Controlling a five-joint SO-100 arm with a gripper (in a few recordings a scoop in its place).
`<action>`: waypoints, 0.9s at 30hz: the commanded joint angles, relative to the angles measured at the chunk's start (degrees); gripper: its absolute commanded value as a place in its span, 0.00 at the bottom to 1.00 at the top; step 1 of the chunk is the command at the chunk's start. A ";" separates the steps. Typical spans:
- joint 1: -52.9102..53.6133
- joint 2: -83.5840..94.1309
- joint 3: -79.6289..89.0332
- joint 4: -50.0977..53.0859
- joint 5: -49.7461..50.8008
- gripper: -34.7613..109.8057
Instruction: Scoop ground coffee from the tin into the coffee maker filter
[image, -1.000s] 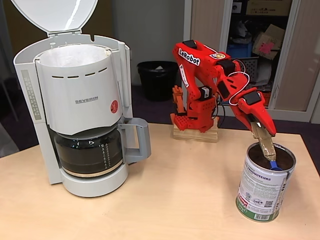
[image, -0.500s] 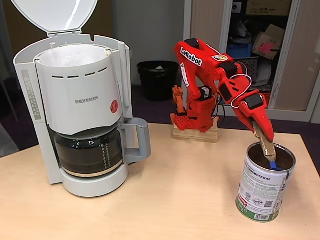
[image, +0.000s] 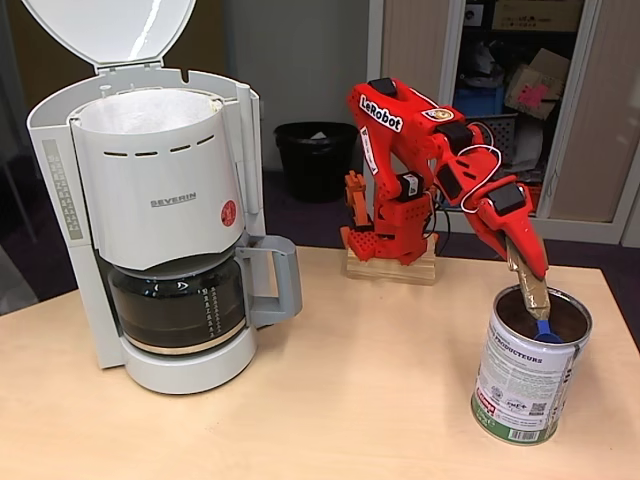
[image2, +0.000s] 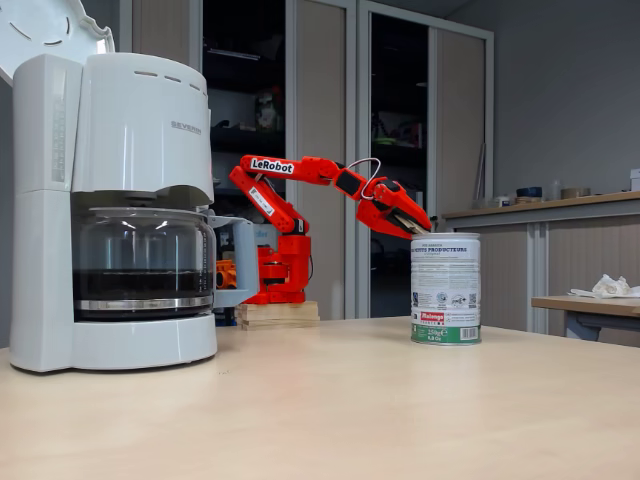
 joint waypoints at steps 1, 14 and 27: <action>0.53 3.87 -4.48 2.72 -0.18 0.24; 2.02 3.60 -16.00 20.65 7.73 0.24; 0.00 -8.79 -37.00 41.57 18.81 0.24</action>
